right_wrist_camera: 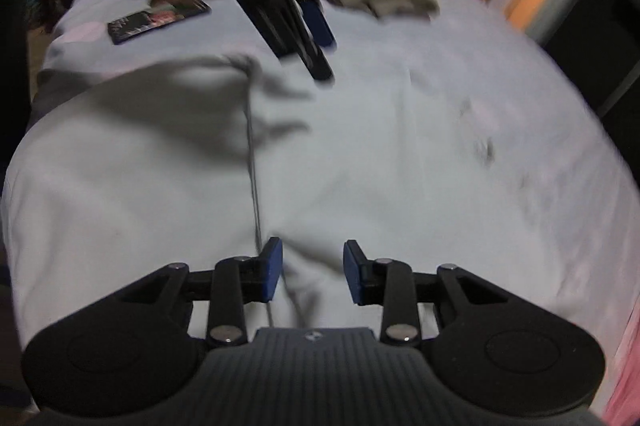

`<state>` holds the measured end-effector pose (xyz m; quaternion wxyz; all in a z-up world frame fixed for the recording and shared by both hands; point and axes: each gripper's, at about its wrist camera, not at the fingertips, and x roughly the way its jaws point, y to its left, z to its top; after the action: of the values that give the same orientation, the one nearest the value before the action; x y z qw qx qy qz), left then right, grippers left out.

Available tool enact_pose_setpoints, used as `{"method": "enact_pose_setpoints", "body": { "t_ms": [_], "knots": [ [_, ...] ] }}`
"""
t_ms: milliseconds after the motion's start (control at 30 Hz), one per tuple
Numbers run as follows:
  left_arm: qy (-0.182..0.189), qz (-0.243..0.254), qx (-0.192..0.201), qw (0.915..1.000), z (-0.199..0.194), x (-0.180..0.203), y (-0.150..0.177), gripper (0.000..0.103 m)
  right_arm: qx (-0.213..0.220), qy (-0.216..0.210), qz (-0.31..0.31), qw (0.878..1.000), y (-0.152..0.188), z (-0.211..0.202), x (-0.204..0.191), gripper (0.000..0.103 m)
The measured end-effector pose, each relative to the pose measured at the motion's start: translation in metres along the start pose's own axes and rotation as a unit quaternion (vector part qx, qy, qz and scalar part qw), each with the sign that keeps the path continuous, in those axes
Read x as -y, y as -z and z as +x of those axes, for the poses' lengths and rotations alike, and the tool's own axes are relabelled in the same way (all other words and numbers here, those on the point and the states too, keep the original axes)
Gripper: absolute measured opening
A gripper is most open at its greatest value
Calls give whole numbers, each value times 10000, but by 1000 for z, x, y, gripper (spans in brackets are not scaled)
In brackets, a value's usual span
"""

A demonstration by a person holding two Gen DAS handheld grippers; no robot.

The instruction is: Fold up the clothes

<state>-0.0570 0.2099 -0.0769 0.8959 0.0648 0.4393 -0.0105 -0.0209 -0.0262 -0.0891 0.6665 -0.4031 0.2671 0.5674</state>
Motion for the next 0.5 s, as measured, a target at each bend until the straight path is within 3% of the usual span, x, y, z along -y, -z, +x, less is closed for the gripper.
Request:
{"method": "enact_pose_setpoints", "body": {
  "t_ms": [167, 267, 367, 500],
  "knots": [
    [381, 153, 182, 9990, 6, 15, -8, 44, -287, 315, 1276, 9909, 23, -5, 36, 38],
    [830, 532, 302, 9947, 6, 39, -17, 45, -283, 105, 1859, 9821, 26, -1, 45, 40],
    [1071, 962, 333, 9890, 8, 69, -21, 49, -500, 44, 1874, 9810, 27, 6, 43, 42],
    [1122, 944, -147, 9891, 24, 106, -21, 49, -773, 137, 1807, 9804, 33, 7, 43, 43]
  ]
}}
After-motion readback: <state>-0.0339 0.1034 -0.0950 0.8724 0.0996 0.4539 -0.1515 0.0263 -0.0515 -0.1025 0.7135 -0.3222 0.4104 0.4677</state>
